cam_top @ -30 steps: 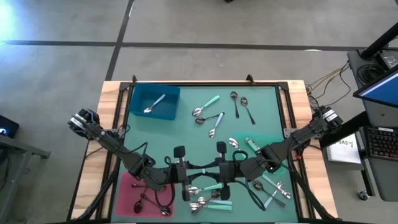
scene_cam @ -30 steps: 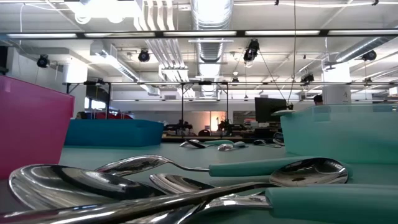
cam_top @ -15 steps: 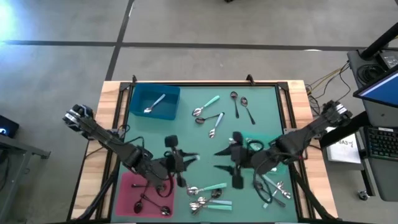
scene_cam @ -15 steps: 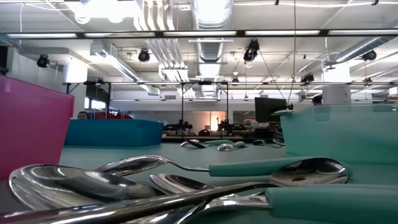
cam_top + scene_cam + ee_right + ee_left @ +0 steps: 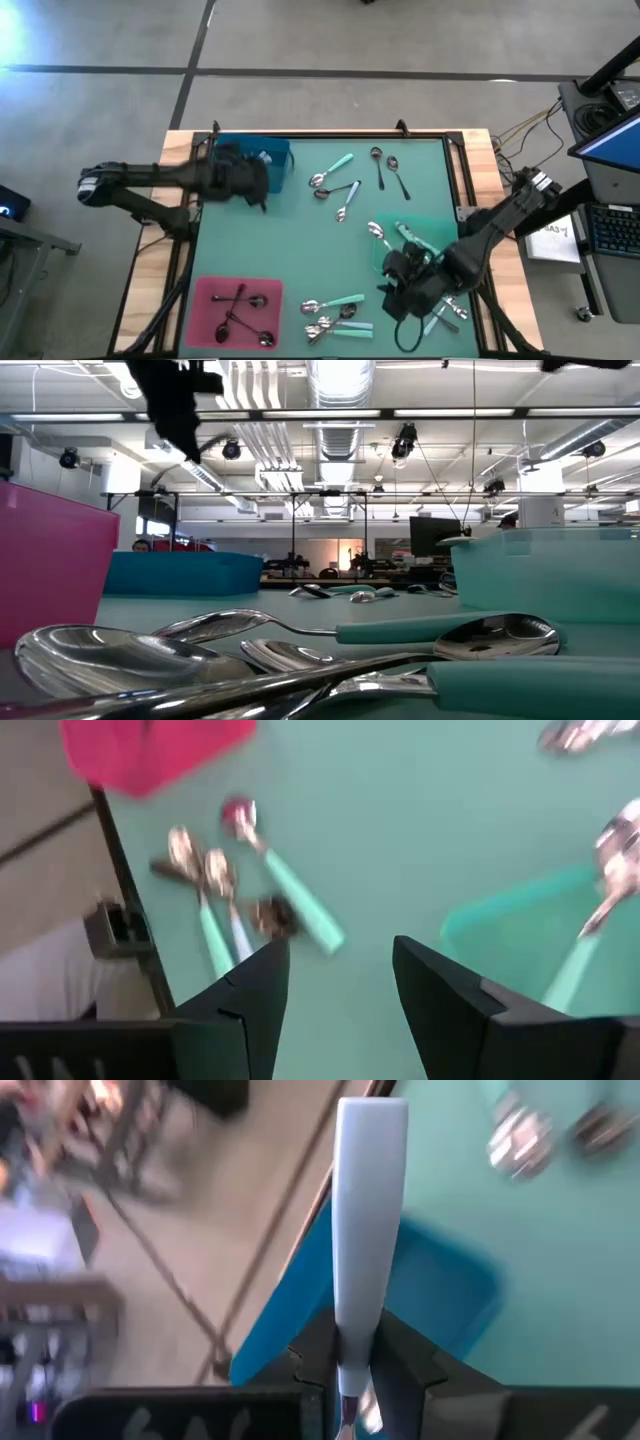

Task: Sort silverware by color (type)
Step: Put the blue spoon into the blue bin, then put the black spoon into the pink bin

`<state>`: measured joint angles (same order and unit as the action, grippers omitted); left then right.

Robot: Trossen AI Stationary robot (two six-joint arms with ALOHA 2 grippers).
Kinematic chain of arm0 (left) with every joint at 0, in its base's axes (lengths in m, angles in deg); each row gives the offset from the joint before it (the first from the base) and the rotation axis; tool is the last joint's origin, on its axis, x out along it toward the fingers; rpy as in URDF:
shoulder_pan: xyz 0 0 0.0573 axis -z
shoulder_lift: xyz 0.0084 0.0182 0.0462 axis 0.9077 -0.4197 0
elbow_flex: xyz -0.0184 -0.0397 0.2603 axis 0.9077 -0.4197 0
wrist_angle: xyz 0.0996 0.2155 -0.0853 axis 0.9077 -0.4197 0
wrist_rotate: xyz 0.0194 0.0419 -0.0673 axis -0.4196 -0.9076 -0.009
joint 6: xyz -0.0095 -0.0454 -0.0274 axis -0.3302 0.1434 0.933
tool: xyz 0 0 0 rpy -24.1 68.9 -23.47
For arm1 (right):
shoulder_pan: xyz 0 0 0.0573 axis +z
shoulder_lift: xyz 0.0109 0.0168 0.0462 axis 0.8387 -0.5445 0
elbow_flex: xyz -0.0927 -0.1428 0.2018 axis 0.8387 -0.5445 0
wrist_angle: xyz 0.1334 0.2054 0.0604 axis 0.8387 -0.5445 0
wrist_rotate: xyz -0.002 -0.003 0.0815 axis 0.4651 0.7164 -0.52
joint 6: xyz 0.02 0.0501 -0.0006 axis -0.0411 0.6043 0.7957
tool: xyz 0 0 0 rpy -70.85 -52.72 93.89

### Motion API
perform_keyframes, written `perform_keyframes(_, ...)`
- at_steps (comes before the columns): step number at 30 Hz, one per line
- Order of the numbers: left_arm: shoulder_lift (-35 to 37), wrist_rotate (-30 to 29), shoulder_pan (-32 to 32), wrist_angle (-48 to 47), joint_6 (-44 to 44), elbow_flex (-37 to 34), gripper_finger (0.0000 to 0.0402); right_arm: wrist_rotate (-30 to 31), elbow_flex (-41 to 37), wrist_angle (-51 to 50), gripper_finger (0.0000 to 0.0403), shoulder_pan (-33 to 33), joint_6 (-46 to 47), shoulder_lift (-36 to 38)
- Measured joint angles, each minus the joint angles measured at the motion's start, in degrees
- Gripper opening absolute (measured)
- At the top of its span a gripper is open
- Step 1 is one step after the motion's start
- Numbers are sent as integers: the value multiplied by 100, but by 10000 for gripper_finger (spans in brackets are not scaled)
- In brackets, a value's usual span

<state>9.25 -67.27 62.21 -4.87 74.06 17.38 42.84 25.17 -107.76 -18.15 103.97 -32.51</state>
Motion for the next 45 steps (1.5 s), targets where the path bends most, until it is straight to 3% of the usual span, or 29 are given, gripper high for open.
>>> perform_keyframes(8,347,2206,-2737,1781,-1663,-846,32,-1064,15,-3,153,102,843,-842)
perform_keyframes(12,216,3161,-3564,2026,-1743,-874,39,-1697,15,-70,146,102,1110,-1099)
perform_keyframes(15,90,3242,-3842,2008,-1765,-874,59,-2073,15,-270,142,114,1312,-1206)
perform_keyframes(21,-186,3276,-3920,2027,-2090,-874,110,-2483,15,-905,141,152,1666,-1227)
perform_keyframes(24,-307,3576,-3852,1988,-2091,-874,129,-2779,15,-1140,141,198,1858,-1227)
perform_keyframes(31,-362,6387,-3657,2194,-1917,-874,130,-3346,-11,-1181,141,454,1729,-1428)
perform_keyframes(34,-294,7047,-3457,2567,-1645,-874,123,-3377,-11,-1198,141,518,1694,-1530)
perform_keyframes(39,-226,7122,-2997,3191,-1346,-874,115,-3400,-47,-1293,141,594,1594,-1743)
perform_keyframes(45,-171,7074,-2510,3634,-847,-874,115,-3837,-58,-1549,139,630,1177,-2032)
